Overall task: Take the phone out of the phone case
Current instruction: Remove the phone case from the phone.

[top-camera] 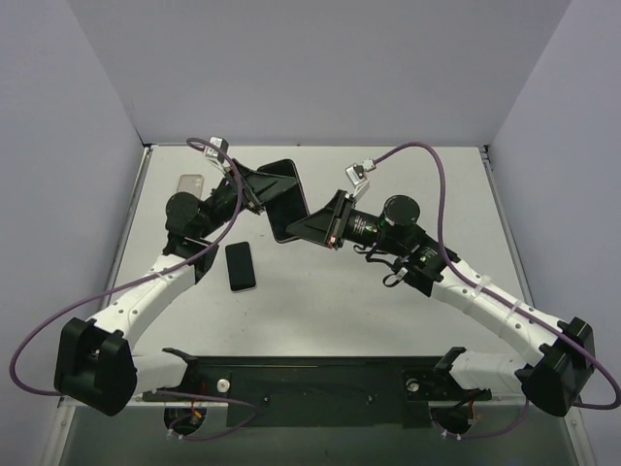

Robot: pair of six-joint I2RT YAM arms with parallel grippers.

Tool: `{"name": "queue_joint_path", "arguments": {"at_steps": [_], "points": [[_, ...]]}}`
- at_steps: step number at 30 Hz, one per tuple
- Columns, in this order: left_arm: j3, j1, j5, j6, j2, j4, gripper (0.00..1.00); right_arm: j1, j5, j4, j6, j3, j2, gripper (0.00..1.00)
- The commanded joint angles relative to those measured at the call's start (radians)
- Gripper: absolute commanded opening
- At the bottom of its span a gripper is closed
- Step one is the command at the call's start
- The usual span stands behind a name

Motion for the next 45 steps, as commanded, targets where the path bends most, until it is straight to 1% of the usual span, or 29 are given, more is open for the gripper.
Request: {"name": "queue_joint_path", "arguments": {"at_steps": [1, 3, 6, 8, 10, 13, 18, 21, 24, 27, 30, 31, 34, 39, 43, 44, 45], "points": [[-0.052, -0.028, 0.032, 0.081, -0.157, 0.049, 0.64, -0.031, 0.075, 0.211, 0.181, -0.047, -0.042, 0.0], [-0.116, -0.026, -0.013, 0.113, -0.206, 0.067, 0.71, -0.042, 0.077, 0.313, 0.262, -0.073, -0.056, 0.0], [-0.165, -0.023, -0.05, 0.161, -0.261, 0.066, 0.73, -0.067, 0.071, 0.388, 0.34, -0.094, -0.075, 0.0], [-0.184, -0.023, -0.064, 0.196, -0.298, 0.035, 0.72, -0.079, 0.072, 0.416, 0.373, -0.105, -0.09, 0.0], [-0.198, -0.023, -0.081, 0.225, -0.324, 0.008, 0.65, -0.087, 0.077, 0.437, 0.395, -0.117, -0.107, 0.0], [-0.219, -0.023, -0.108, 0.246, -0.354, -0.024, 0.63, -0.091, 0.078, 0.437, 0.403, -0.122, -0.122, 0.0], [-0.199, -0.028, -0.099, 0.242, -0.332, -0.034, 0.66, -0.094, 0.071, 0.468, 0.418, -0.125, -0.13, 0.0], [-0.182, -0.035, -0.082, 0.217, -0.282, 0.024, 0.69, -0.094, 0.064, 0.471, 0.409, -0.124, -0.132, 0.0], [-0.146, -0.064, -0.065, 0.213, -0.24, 0.041, 0.72, -0.093, 0.063, 0.468, 0.4, -0.122, -0.133, 0.0], [-0.146, -0.101, -0.077, 0.211, -0.228, 0.069, 0.72, -0.094, 0.064, 0.459, 0.392, -0.125, -0.141, 0.0], [-0.149, -0.118, -0.087, 0.224, -0.22, 0.058, 0.64, -0.094, 0.064, 0.46, 0.392, -0.128, -0.144, 0.0], [-0.152, -0.12, -0.088, 0.227, -0.222, 0.057, 0.59, -0.094, 0.064, 0.462, 0.396, -0.128, -0.145, 0.0], [-0.162, -0.12, -0.099, 0.225, -0.222, 0.048, 0.52, -0.093, 0.063, 0.477, 0.406, -0.127, -0.151, 0.0], [-0.121, -0.12, -0.113, 0.242, -0.203, -0.006, 0.5, -0.081, 0.061, 0.489, 0.413, -0.128, -0.155, 0.0], [-0.048, -0.121, -0.125, 0.297, -0.177, -0.155, 0.52, -0.065, 0.061, 0.479, 0.397, -0.128, -0.159, 0.0], [-0.034, -0.124, -0.13, 0.309, -0.171, -0.21, 0.5, -0.061, 0.066, 0.468, 0.393, -0.128, -0.161, 0.0], [-0.02, -0.124, -0.134, 0.328, -0.168, -0.227, 0.45, -0.061, 0.067, 0.463, 0.387, -0.13, -0.162, 0.0]]}}
